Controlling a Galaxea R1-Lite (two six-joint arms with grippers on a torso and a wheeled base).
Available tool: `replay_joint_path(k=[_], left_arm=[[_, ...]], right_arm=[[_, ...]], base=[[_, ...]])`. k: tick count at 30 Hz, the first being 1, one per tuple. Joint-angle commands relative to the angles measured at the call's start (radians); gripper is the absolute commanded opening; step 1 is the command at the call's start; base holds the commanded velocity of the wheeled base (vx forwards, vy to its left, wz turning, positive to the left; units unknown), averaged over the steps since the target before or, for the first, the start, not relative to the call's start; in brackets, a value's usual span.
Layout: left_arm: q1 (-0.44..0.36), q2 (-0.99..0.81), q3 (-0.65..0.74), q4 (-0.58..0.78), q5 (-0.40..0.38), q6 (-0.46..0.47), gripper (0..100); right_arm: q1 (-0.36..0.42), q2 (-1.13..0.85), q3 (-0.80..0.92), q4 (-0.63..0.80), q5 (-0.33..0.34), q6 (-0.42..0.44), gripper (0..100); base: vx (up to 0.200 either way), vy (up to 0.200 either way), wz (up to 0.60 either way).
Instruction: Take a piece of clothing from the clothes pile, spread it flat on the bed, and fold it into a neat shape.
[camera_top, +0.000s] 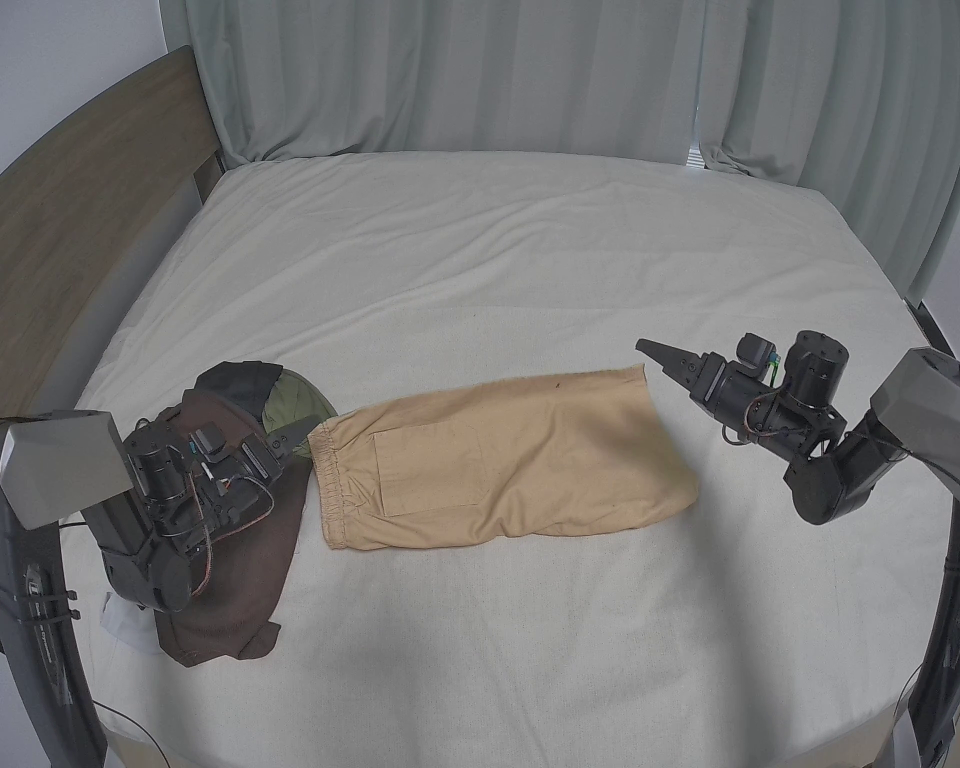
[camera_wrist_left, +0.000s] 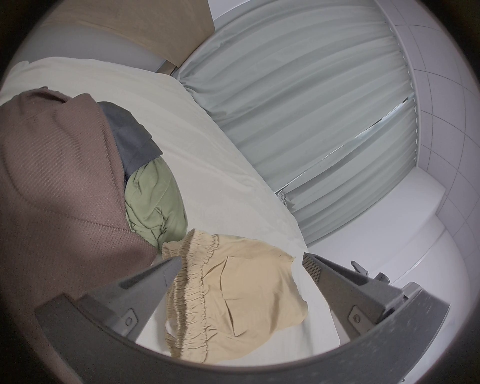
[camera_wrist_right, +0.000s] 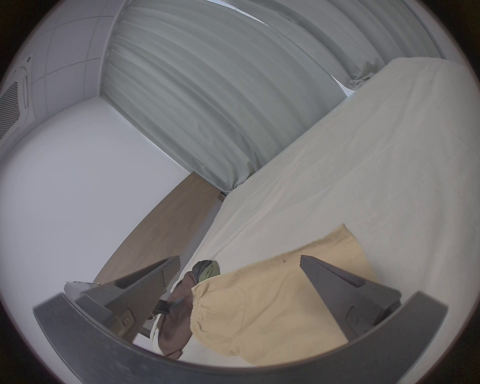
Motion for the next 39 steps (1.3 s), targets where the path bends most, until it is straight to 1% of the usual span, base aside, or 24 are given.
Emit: replay_joint_path(k=[1, 5, 8, 11, 16, 18, 19, 20, 23, 24, 27, 28, 32, 39], left_arm=[[-0.006, -0.079, 0.028, -0.001, -0.004, 0.0, 100], [-0.02, -0.08, 0.042, -0.001, -0.003, 0.006, 100], [-0.03, -0.09, 0.06, -0.001, -0.003, 0.007, 100], [-0.032, -0.09, 0.065, -0.001, -0.001, 0.029, 100], [-0.035, -0.088, 0.089, -0.001, 0.002, 0.156, 100], [-0.033, -0.088, 0.086, -0.001, 0.008, 0.19, 100], [-0.033, -0.088, 0.086, -0.001, 0.008, 0.19, 100], [-0.035, -0.09, 0.091, -0.001, 0.009, 0.213, 100], [-0.041, -0.09, 0.094, -0.001, 0.014, 0.234, 100], [-0.046, -0.09, 0.097, -0.001, 0.019, 0.263, 100], [-0.047, -0.09, 0.099, 0.001, 0.019, 0.293, 100], [-0.047, -0.085, 0.099, 0.001, 0.026, 0.32, 100], [-0.049, -0.08, 0.099, 0.001, 0.04, 0.354, 100], [-0.05, -0.082, 0.1, 0.001, 0.04, 0.354, 100]], right_arm=[[0.007, -0.024, 0.182, -0.146, 0.028, 0.023, 100], [0.004, -0.01, 0.236, -0.233, 0.045, 0.071, 100], [0.001, 0.035, 0.274, -0.291, 0.043, 0.075, 100], [0.004, 0.047, 0.309, -0.291, 0.038, 0.074, 100], [0.014, 0.048, 0.38, -0.293, 0.038, 0.075, 100], [0.021, 0.048, 0.391, -0.293, 0.038, 0.072, 100], [0.021, 0.048, 0.391, -0.293, 0.038, 0.072, 100], [0.035, 0.048, 0.389, -0.293, 0.034, 0.066, 100], [0.04, 0.048, 0.395, -0.291, 0.034, 0.063, 100], [0.052, 0.056, 0.404, -0.291, 0.031, 0.058, 100], [0.055, 0.073, 0.406, -0.291, 0.015, 0.051, 100], [0.055, 0.093, 0.407, -0.29, 0.011, 0.049, 100], [0.053, 0.137, 0.4, -0.288, 0.009, 0.049, 100], [0.055, 0.163, 0.411, -0.287, 0.009, 0.049, 100]], base=[[0.0, 0.0, 0.0], [0.0, 0.0, 0.0], [0.0, 0.0, 0.0], [0.0, 0.0, 0.0], [0.0, 0.0, 0.0], [0.0, 0.0, 0.0], [0.0, 0.0, 0.0], [0.0, 0.0, 0.0], [0.0, 0.0, 0.0], [0.0, 0.0, 0.0], [0.0, 0.0, 0.0], [0.0, 0.0, 0.0], [0.0, 0.0, 0.0], [0.0, 0.0, 0.0]])
